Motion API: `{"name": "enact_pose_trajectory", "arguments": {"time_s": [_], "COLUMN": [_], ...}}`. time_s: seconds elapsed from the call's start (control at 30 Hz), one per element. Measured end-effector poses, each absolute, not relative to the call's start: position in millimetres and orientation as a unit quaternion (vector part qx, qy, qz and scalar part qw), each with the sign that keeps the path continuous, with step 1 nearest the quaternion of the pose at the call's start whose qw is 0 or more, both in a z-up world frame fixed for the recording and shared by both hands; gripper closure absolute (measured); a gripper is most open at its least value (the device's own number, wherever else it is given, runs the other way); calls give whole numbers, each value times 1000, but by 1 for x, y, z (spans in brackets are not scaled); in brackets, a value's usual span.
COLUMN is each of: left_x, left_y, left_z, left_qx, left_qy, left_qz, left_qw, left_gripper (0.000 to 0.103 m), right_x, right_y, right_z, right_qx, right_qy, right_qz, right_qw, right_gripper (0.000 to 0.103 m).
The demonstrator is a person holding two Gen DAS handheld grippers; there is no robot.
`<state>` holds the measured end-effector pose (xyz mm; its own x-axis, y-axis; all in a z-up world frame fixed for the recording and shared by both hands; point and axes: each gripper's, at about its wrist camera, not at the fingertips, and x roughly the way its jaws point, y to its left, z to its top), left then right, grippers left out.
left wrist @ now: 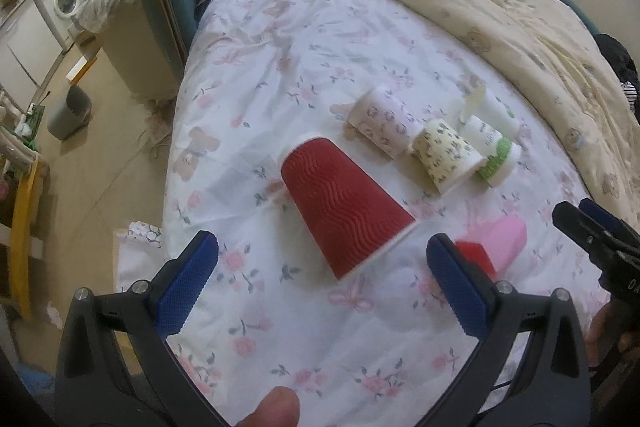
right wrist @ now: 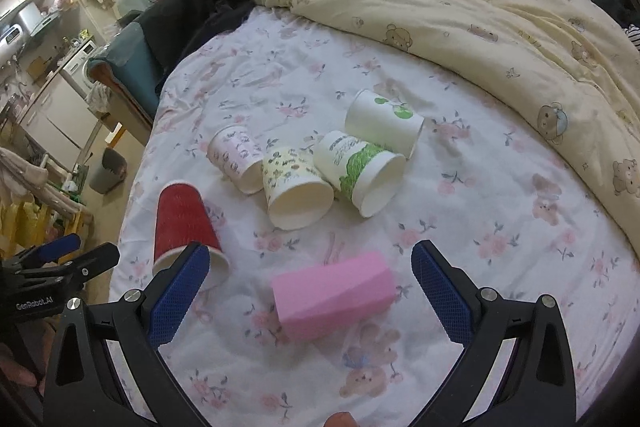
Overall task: Flip cup upside down
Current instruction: 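Move the left gripper to the red ribbed cup and close around it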
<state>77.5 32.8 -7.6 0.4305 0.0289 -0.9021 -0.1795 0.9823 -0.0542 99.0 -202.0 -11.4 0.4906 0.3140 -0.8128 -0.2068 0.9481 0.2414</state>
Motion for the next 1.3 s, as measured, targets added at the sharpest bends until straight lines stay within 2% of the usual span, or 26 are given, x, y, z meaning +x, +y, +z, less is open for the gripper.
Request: {"name": "enact_pose_trajectory", "arguments": {"time_s": [0.33, 0.6, 0.7, 0.83, 0.97, 1.07, 1.3], "left_x": [111, 142, 152, 154, 155, 155, 139], "left_y": [51, 60, 56, 46, 33, 29, 20], "left_z": [-26, -66, -87, -106, -113, -122, -93], "left_qx": [-84, -171, -200, -233, -227, -243, -205], "left_qy": [560, 623, 647, 661, 669, 683, 662], "left_qz": [86, 102, 107, 104, 88, 70, 65], "left_qw": [819, 757, 728, 706, 702, 686, 718], "left_gripper": [0, 1, 8, 9, 15, 27, 29], "right_x": [120, 125, 127, 125, 124, 123, 115], "right_y": [-216, -220, -225, -228, -227, -226, -227], "right_z": [-12, -30, -33, -32, -31, -29, -23], "right_qx": [98, 76, 81, 79, 79, 81, 84], "right_qy": [485, 499, 503, 502, 501, 499, 494], "right_qz": [122, 107, 103, 98, 101, 107, 121], "right_qw": [860, 857, 854, 856, 856, 856, 857], "right_gripper": [0, 0, 0, 0, 1, 1, 3]}}
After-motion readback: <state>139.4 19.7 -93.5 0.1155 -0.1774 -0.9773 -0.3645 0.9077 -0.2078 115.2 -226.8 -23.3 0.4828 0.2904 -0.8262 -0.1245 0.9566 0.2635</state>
